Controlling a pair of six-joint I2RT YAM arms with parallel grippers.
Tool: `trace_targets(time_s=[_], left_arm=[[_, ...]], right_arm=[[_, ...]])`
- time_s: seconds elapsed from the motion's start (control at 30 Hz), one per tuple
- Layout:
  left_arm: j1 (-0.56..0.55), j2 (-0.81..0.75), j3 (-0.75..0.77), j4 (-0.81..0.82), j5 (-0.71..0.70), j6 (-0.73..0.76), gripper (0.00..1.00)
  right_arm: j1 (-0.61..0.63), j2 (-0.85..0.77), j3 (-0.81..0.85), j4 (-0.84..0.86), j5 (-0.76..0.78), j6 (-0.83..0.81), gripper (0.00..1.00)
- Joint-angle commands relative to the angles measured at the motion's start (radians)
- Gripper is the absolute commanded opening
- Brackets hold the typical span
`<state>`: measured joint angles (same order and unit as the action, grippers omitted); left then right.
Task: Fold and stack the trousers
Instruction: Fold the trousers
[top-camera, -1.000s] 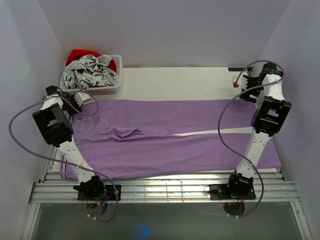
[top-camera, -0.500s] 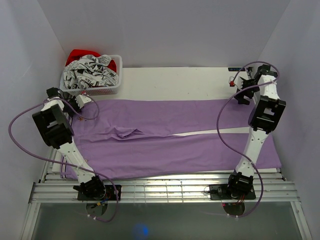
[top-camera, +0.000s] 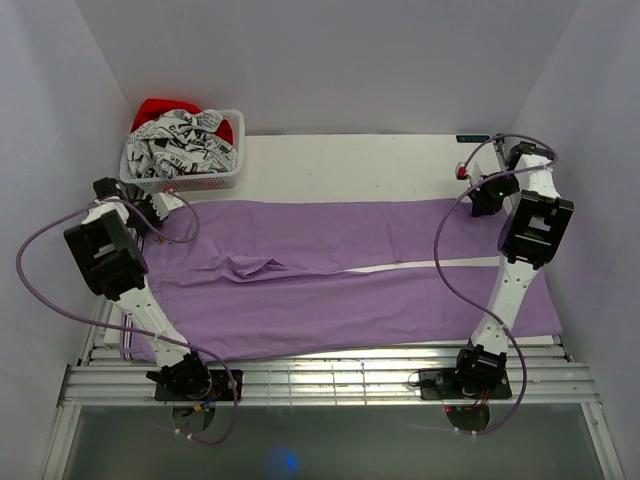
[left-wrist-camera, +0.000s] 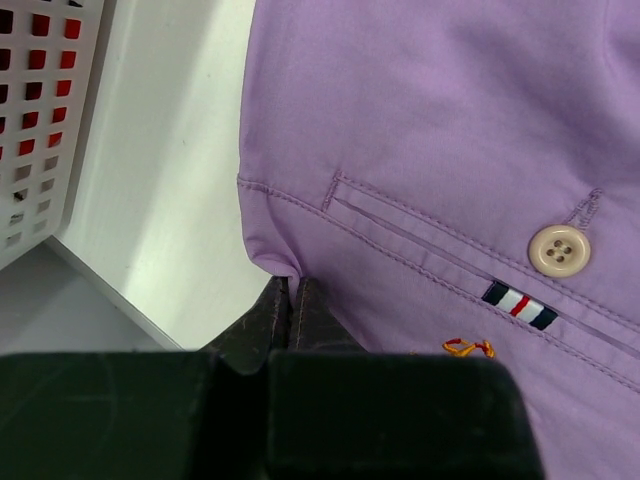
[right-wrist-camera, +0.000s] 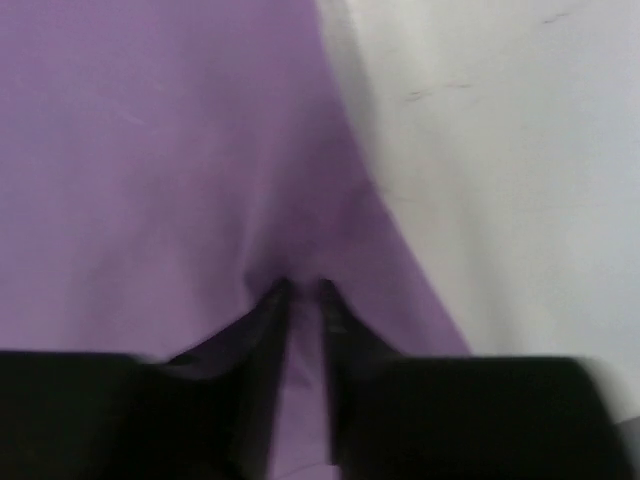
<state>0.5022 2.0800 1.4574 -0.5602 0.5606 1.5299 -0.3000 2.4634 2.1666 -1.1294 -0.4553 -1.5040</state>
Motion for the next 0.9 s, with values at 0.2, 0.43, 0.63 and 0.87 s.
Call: trace_targets(time_s=[0.2, 0.43, 0.63, 0.87], left_arm=[[0.012, -0.127, -0.051, -0.008, 0.065, -0.071, 0.00], [0.025, -0.164, -0.025, 0.127, 0.169, -0.348, 0.00], [0.045, -0.231, -0.026, 0.198, 0.260, -0.456, 0.00], [0.087, -0.394, -0.173, 0.195, 0.344, -0.366, 0.00]], right_arm=[[-0.059, -0.153, -0.275, -0.162, -0.045, 0.011, 0.08], [-0.143, -0.271, -0.152, -0.060, -0.192, 0.087, 0.08], [-0.168, -0.377, -0.208, 0.006, -0.210, 0.054, 0.08], [-0.217, -0.483, -0.327, 0.002, -0.220, -0.047, 0.08]])
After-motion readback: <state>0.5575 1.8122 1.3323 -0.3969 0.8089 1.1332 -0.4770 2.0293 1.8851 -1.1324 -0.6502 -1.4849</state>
